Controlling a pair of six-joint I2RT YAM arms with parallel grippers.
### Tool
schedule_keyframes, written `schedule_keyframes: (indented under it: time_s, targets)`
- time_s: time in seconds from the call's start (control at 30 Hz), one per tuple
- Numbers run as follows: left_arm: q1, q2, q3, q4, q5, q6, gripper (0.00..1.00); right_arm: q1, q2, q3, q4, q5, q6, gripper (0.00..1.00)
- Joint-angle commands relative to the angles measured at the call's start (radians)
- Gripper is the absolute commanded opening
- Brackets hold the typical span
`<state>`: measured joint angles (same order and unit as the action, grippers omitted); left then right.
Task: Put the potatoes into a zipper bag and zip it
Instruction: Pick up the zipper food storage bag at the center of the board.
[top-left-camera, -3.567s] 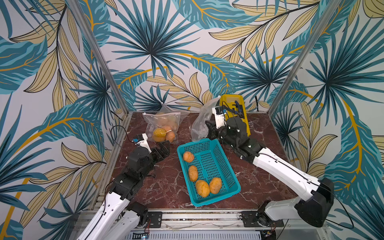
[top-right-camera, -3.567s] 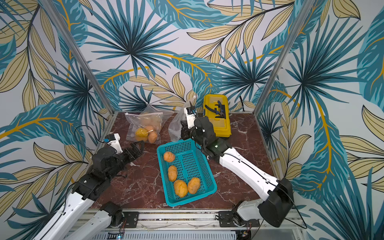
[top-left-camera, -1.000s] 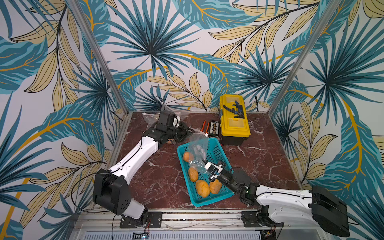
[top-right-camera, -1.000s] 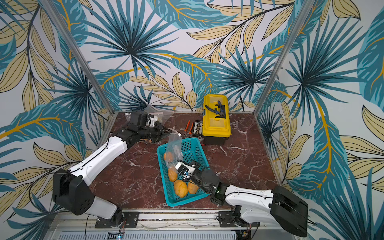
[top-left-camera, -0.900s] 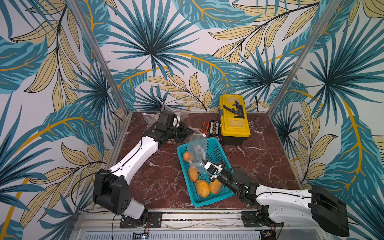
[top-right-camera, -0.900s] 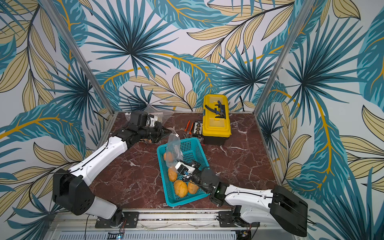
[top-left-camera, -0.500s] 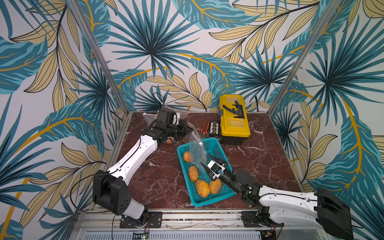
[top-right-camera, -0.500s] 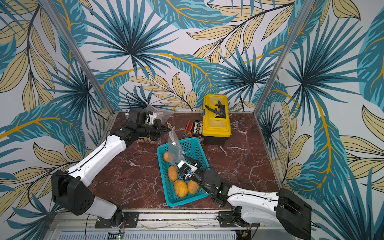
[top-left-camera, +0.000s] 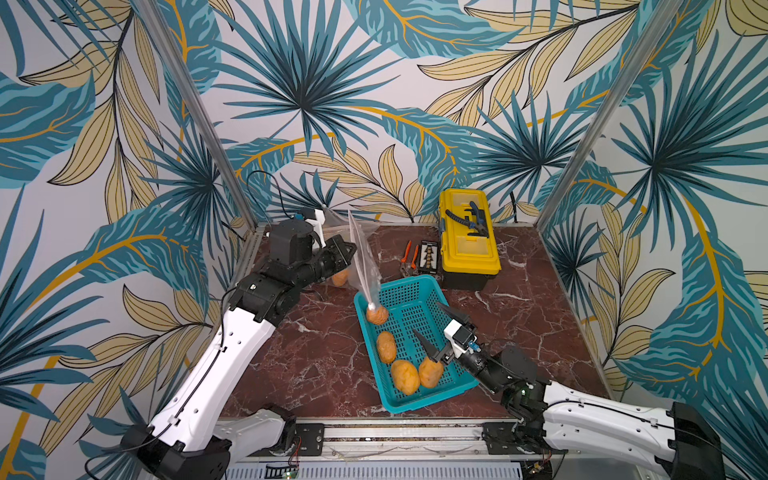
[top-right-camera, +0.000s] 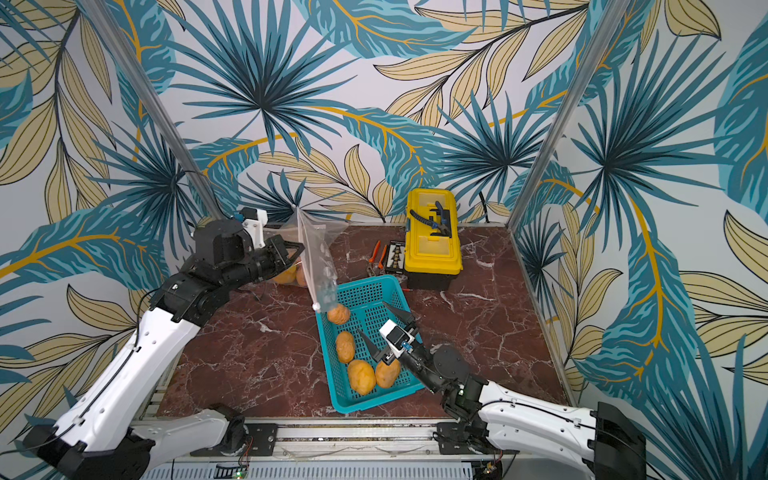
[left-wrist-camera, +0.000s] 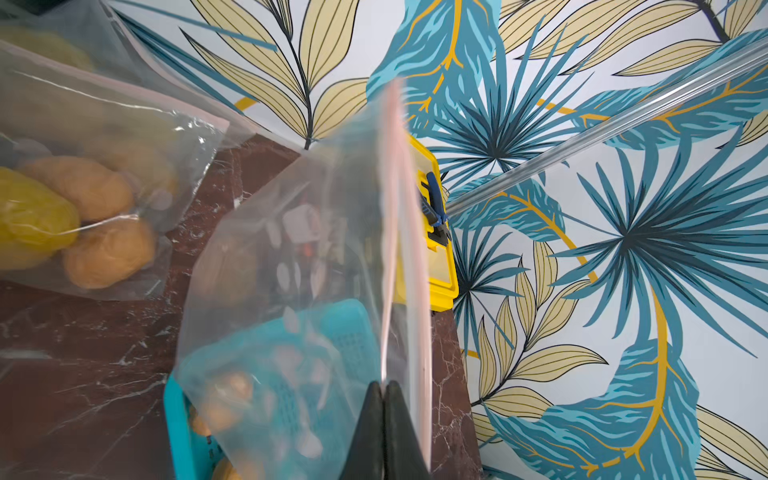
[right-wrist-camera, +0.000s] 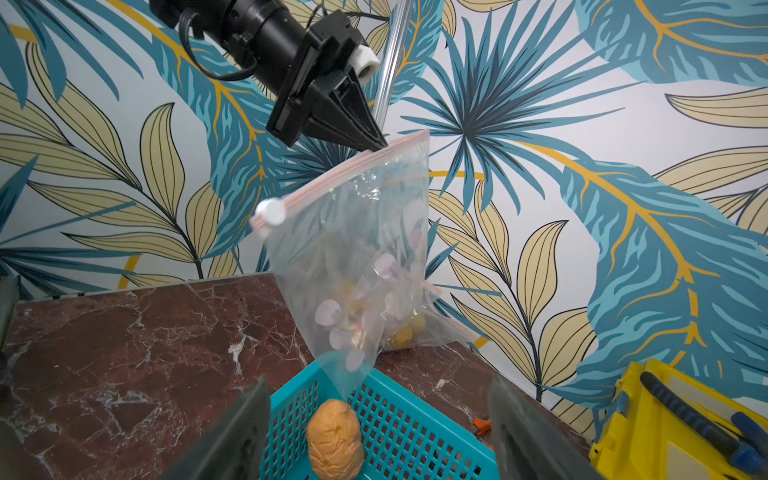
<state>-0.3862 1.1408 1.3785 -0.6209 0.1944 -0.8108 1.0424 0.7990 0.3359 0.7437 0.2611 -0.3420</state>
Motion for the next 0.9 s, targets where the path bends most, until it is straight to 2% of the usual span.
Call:
schedule_keyframes:
  time_s: [0.0,0.13,0.23,0.37,0.57,0.7,0.87]
  targets:
    - [0.001,-0.037,-0.016,-0.104,-0.089,0.072,0.0,0.001,-0.038,-0.019,-0.024,0.011,0.052,0.85]
    - [0.001,-0.072,-0.025,-0.148,-0.146,0.101,0.0,0.001,-0.046,0.007,-0.06,0.071,0.087,0.88]
    - [-0.005,-0.066,-0.032,-0.15,-0.149,0.119,0.0,0.001,-0.033,0.043,-0.1,0.133,0.132,0.91]
    - [-0.074,-0.005,-0.043,-0.148,-0.17,0.147,0.0,0.001,0.003,0.109,-0.186,0.22,0.253,0.97]
    - [-0.142,0.089,-0.11,-0.146,-0.106,0.165,0.0,0.0,0.098,0.256,-0.418,0.274,0.442,0.98]
    - [-0.156,0.098,-0.21,-0.067,-0.078,0.143,0.0,-0.001,0.141,0.323,-0.534,0.305,0.53,0.97]
    - [-0.195,0.059,-0.33,0.07,-0.111,0.136,0.0,0.0,0.153,0.336,-0.563,0.289,0.598,0.96]
